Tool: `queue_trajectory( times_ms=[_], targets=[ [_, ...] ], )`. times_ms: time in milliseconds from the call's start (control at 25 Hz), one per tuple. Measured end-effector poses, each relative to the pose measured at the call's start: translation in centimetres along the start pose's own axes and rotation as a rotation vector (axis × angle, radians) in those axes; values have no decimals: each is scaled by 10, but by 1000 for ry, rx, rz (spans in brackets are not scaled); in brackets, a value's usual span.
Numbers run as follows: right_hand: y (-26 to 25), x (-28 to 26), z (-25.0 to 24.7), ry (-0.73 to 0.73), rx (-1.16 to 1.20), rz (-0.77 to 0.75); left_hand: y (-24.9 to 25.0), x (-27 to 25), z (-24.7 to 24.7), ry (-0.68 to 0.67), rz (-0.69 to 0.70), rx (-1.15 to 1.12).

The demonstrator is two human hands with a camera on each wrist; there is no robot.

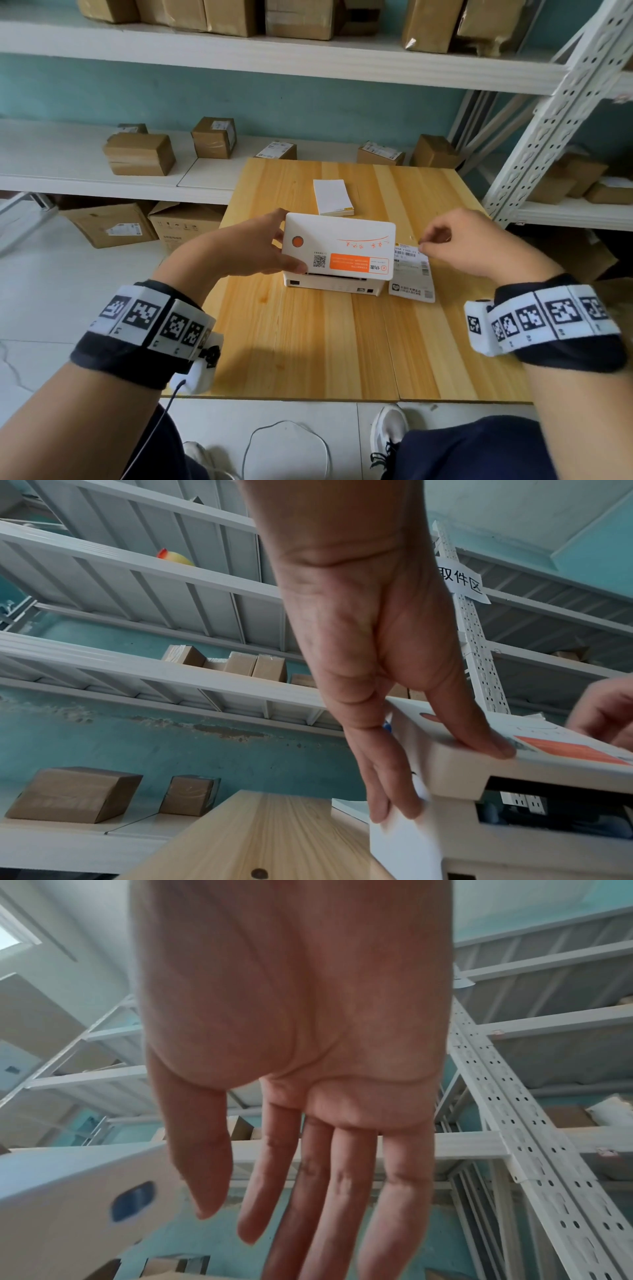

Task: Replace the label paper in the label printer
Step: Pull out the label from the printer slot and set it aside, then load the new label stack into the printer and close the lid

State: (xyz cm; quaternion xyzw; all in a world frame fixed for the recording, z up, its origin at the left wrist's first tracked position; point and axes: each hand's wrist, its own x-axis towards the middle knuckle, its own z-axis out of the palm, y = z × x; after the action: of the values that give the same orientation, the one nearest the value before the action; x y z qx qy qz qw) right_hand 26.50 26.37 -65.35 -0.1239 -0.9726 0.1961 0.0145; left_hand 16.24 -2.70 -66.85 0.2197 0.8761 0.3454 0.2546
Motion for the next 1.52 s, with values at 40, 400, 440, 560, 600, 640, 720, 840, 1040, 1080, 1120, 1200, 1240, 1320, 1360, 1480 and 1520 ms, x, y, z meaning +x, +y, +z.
queue_trajectory(
  times_ms=[40,400,440,560,600,640,720,840,1040,1080,1120,1200,1240,1320,1360,1480,1520],
  targets=[
    [-2,5,-7,-18,-18,-8,0,1,-1,-4,4,7],
    [-17,81,-8,-126,-331,-127,-4,6,-4,-32,57,39],
    [-20,91,-2,-143,-349,-146,-4,5,-4,-30,58,41],
    [-30,113,12,-198,-359,-209,-3,5,-3,-31,59,67],
    [-33,120,17,-206,-387,-227,-4,5,-4,-28,62,74],
    [-37,127,23,-199,-440,-256,-5,5,-5,-25,61,72],
    [-38,143,34,-152,-574,-328,-4,6,-4,-29,57,65],
    [-38,164,50,-141,-627,-394,-4,6,-4,-30,56,63],
    [-35,186,68,-191,-526,-447,-8,9,-5,-38,63,75],
    [-33,188,72,-189,-506,-440,-9,9,-5,-37,63,71],
    [-31,189,72,-181,-485,-430,-8,9,-4,-35,65,66],
    [-31,191,73,-151,-393,-401,-10,9,-4,-32,62,65],
    [-32,191,73,-141,-332,-388,-10,10,-4,-33,61,70],
    [-35,188,68,-135,-233,-375,-10,9,-4,-33,53,73],
    [-36,183,65,-112,-197,-374,-9,9,-3,-32,50,68],
    [-39,165,47,80,-20,-350,-7,9,-4,-27,38,51],
    [-38,158,40,164,37,-337,-6,8,-3,-29,34,44]
  ],
)
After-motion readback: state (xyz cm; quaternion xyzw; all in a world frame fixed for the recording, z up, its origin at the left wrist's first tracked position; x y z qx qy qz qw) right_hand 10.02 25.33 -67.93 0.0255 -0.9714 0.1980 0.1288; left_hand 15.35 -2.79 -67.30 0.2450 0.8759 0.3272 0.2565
